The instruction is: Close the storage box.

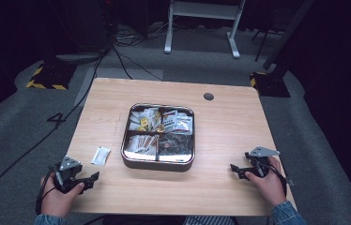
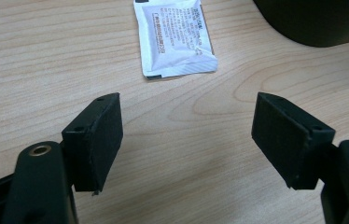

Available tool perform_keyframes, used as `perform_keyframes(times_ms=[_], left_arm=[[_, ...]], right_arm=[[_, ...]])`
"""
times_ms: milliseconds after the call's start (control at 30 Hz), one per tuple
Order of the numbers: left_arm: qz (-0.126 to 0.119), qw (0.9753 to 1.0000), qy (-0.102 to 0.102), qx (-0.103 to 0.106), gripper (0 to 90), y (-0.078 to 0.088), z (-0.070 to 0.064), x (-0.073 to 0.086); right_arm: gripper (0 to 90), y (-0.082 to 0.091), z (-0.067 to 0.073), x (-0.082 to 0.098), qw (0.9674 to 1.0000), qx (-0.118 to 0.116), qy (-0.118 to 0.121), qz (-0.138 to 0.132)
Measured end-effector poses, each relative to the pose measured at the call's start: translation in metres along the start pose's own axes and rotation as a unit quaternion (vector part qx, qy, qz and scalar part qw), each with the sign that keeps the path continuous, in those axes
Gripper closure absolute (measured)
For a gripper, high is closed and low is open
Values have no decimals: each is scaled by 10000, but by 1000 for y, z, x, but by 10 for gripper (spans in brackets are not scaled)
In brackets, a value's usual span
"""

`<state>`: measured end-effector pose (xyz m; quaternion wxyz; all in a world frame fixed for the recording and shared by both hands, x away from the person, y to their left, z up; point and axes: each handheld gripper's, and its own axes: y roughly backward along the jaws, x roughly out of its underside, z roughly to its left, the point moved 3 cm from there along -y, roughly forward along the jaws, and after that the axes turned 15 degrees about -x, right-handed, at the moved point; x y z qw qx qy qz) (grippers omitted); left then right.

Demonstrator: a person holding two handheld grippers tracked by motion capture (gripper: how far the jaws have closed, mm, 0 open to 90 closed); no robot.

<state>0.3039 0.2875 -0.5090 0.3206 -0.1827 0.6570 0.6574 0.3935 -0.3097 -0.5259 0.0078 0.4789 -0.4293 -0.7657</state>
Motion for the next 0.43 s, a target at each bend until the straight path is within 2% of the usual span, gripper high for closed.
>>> perform_keyframes(times_ms=[433], left_arm=[[-8,10000,-14,12,254,1,-1,-2]], right_arm=[[50,-2,1,0,10000,-43,39,67]])
